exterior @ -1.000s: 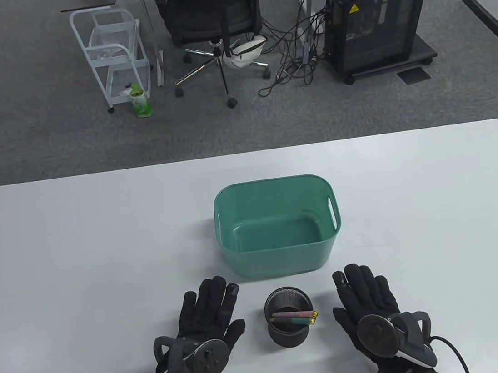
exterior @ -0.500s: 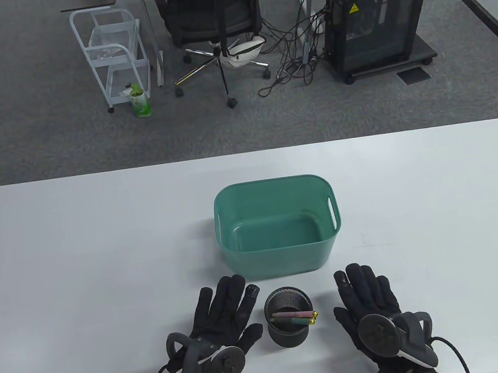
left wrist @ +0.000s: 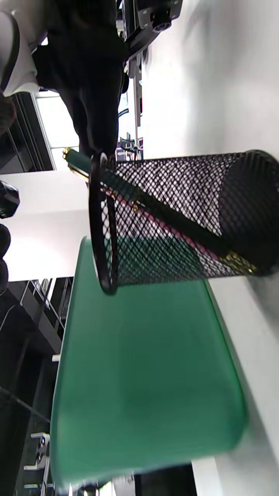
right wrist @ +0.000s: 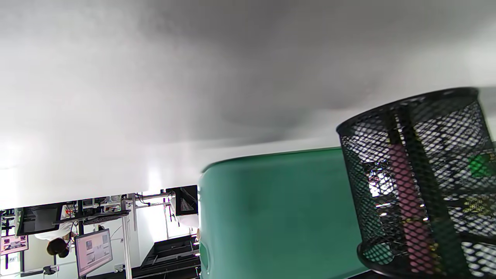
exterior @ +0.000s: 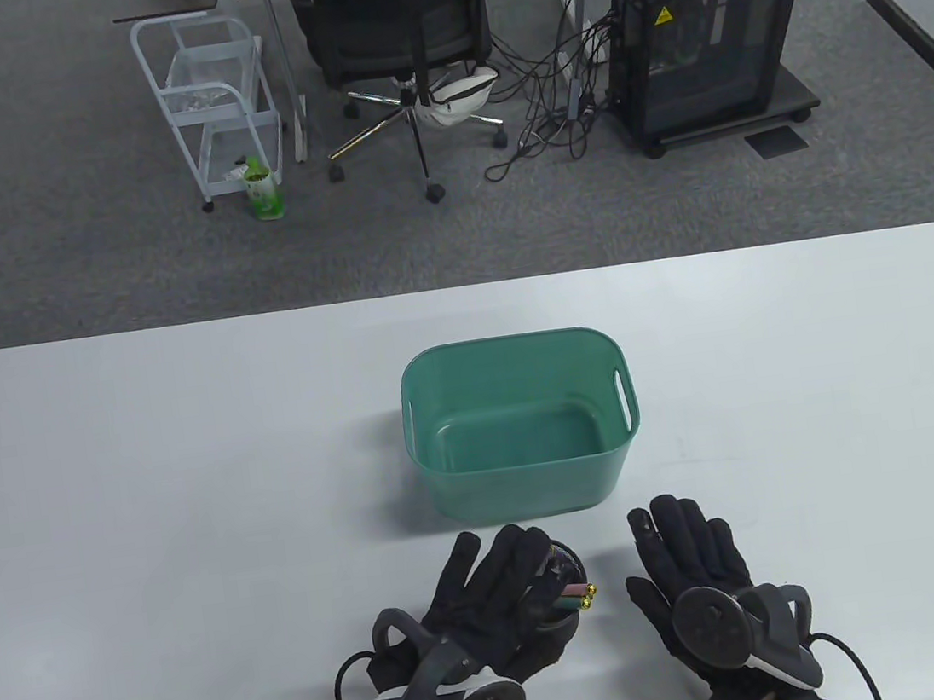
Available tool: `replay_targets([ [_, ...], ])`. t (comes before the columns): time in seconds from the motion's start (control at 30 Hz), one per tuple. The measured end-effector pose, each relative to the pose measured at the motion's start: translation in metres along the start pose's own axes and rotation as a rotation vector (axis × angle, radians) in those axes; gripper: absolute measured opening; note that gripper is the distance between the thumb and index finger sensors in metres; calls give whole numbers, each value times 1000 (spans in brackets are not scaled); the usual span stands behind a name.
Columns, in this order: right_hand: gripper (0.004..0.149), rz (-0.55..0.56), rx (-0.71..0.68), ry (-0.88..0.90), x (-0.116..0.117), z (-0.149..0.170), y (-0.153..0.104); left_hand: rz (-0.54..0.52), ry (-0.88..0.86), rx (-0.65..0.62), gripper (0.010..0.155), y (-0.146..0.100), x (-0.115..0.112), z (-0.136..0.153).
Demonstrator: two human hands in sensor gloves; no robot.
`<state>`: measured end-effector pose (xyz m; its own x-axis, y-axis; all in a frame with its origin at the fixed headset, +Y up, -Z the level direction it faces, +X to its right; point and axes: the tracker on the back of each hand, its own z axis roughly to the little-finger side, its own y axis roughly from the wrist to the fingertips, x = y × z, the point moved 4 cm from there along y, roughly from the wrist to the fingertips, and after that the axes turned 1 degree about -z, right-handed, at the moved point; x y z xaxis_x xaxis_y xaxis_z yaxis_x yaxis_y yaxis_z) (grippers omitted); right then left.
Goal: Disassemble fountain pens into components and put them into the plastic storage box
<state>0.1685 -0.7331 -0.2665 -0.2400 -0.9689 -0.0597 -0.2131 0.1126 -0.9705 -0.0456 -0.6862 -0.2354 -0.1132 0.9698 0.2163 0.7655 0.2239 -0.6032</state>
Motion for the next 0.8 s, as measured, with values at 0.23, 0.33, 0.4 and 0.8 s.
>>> replay_targets([
  [0.23, 70, -5, 1, 4, 0, 0, 0, -35, 71, -19, 70, 18, -4, -12],
  [0.33, 70, -5, 1, 4, 0, 0, 0, -69, 105, 16, 65, 24, -3, -13],
  [0.4, 70, -5, 1, 4, 0, 0, 0, -67, 121, 39, 63, 28, -5, -14],
  [0.8, 70, -17, 0, 13, 1, 0, 0, -23, 220, 68, 62, 40, -14, -22],
])
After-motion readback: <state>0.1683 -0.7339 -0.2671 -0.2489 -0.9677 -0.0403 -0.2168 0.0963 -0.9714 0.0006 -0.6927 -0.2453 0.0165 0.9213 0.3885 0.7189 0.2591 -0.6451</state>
